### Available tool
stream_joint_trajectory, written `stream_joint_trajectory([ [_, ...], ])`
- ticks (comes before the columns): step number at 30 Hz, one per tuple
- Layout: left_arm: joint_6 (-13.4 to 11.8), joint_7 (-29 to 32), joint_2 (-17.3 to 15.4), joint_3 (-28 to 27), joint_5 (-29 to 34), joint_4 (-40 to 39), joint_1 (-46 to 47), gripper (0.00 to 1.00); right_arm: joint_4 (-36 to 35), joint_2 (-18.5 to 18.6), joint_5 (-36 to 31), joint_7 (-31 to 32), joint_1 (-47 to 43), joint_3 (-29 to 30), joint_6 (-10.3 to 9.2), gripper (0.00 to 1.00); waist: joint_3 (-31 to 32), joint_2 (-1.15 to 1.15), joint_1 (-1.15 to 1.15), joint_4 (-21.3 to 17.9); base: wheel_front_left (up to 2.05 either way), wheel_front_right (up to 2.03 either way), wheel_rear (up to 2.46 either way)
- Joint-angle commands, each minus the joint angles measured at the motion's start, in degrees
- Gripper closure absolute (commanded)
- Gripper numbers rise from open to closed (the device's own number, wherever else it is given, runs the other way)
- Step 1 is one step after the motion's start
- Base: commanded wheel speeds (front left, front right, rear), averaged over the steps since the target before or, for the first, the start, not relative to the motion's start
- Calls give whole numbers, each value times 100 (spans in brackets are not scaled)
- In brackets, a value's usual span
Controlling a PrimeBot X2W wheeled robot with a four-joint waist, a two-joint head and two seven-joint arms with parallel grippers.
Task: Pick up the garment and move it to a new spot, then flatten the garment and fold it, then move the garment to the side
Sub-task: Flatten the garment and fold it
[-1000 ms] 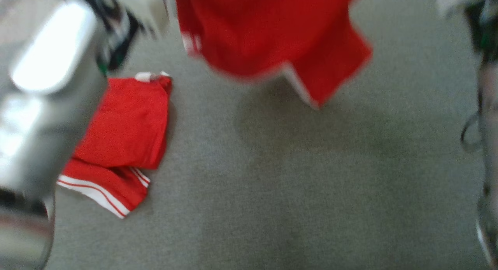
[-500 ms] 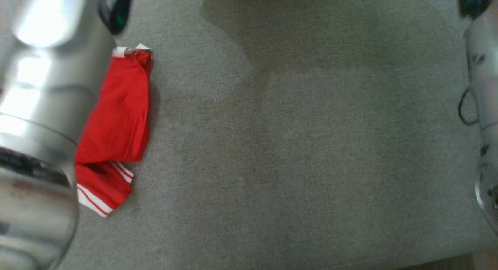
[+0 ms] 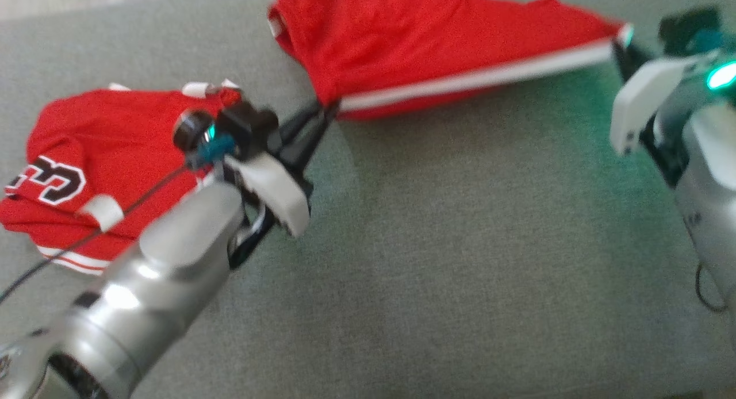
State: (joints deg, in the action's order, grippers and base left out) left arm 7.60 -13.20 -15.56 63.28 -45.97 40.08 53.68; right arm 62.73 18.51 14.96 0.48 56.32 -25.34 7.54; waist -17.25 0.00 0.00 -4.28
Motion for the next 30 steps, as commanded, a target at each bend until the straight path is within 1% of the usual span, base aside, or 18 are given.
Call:
stream_joint_trajectory([
  [1,-12,-70,-250,-143,-54,-161,160,100,-193,174,163,125,-133,-150,-5,100,191,0,0,31,0,0,0],
  [5,-12,-98,-413,17,-134,-439,-293,100,-762,599,1021,869,-623,-800,-5,100,544,0,0,-35,0,0,0],
  [7,-46,-96,-447,74,-155,-572,-502,100,-1149,889,1413,1160,-838,-1069,-5,100,696,0,0,-49,0,0,0],
  [11,-192,-57,-501,202,-178,-895,-899,100,-1900,1464,2060,1616,-1295,-1462,-5,100,1038,0,0,-61,0,0,0],
  [12,-298,-26,-544,275,-162,-1077,-1081,100,-2204,1722,2334,1793,-1526,-1556,-5,100,1202,0,0,-58,0,0,0],
  [16,-532,36,-617,332,-263,-1484,-1485,100,-2749,2148,2763,2118,-2045,-1639,-5,100,1521,0,0,-42,0,0,0],
  [18,-655,110,-656,387,-313,-1711,-1700,100,-2977,2328,2931,2300,-2335,-1614,-5,100,1653,0,0,-29,0,0,0],
  [20,-772,198,-698,447,-348,-1946,-1880,100,-3236,2490,3019,2352,-2584,-1530,-5,100,1732,0,0,-11,0,0,0],
  [22,-906,263,-749,459,-387,-2154,-2006,100,-3451,2594,3035,2290,-2779,-1354,-5,100,1749,0,0,7,0,0,0],
  [24,-1067,284,-810,413,-405,-2281,-2054,100,-3606,2617,2985,2196,-2905,-1133,-5,100,1709,0,0,36,0,0,0],
  [27,-1305,303,-868,261,-453,-2376,-2009,100,-3746,2513,2757,1965,-2918,-752,-5,100,1548,0,0,92,0,0,0],
  [30,-1494,339,-895,99,-473,-2400,-1842,100,-3783,2293,2384,1705,-2726,-361,-5,100,1292,0,0,163,0,0,0],
])
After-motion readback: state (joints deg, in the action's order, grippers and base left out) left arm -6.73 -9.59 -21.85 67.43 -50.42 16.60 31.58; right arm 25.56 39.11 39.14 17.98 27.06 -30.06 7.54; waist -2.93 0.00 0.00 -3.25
